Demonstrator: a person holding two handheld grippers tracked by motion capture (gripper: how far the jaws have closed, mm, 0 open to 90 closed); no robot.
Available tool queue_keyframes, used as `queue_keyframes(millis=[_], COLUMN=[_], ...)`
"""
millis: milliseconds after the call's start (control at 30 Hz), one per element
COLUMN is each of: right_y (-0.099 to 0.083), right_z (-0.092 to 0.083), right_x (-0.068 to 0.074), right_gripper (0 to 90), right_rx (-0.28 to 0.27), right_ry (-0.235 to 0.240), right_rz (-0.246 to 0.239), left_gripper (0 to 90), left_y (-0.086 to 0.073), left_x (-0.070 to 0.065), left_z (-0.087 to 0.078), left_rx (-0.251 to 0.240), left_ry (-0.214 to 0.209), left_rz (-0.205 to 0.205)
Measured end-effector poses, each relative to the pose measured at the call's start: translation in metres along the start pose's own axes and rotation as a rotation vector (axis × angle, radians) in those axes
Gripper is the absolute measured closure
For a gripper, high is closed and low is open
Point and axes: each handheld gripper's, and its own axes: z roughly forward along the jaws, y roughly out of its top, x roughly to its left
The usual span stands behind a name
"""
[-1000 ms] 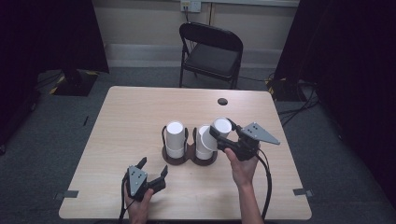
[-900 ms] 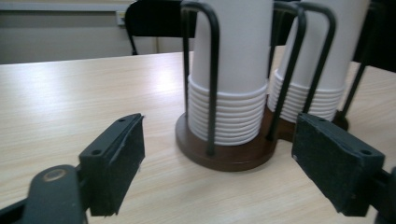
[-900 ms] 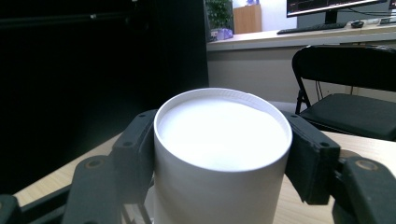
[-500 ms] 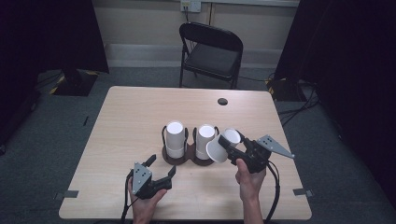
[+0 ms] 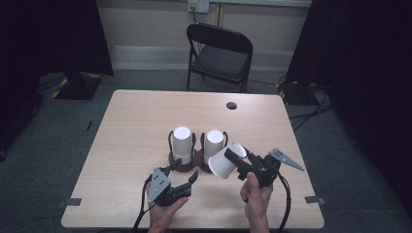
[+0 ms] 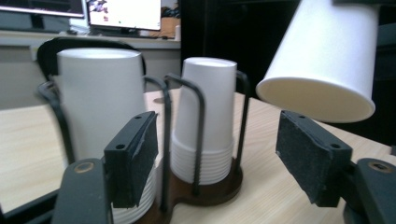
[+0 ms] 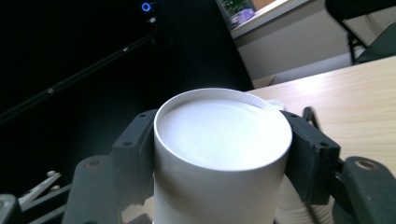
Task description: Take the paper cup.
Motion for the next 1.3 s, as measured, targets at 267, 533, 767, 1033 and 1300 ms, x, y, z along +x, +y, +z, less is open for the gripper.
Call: queue_keyframes(millis=[267, 533, 767, 1033, 1300], right_y=[-0.014, -0.018, -0.020, -0.020, -0.021], right_z=[0.008, 0.014, 0.020, 0.023, 0.022], right_x=[0.003, 0.007, 0.006, 0.004, 0.006], right_gripper=[33.5, 33.4, 33.4, 31.8, 28.1], right_rx=[0.037, 0.098, 0.157, 0.182, 0.176], right_ry=[0.067, 0.121, 0.141, 0.165, 0.123], right_rz=[0.096, 0.164, 0.234, 0.265, 0.211], left_gripper=[39.8, 54.3, 68.1, 81.5, 85.5], left_y=[-0.001, -0.001, 0.004, 0.008, 0.009], left_x=[-0.012, -0.022, -0.028, -0.026, -0.023], left_z=[0.013, 0.020, 0.021, 0.017, 0.017], left_rx=[0.004, -0.026, -0.068, -0.061, -0.045], left_ry=[-0.042, -0.023, -0.022, -0.017, -0.063], left_rz=[0.061, 0.107, 0.146, 0.138, 0.124])
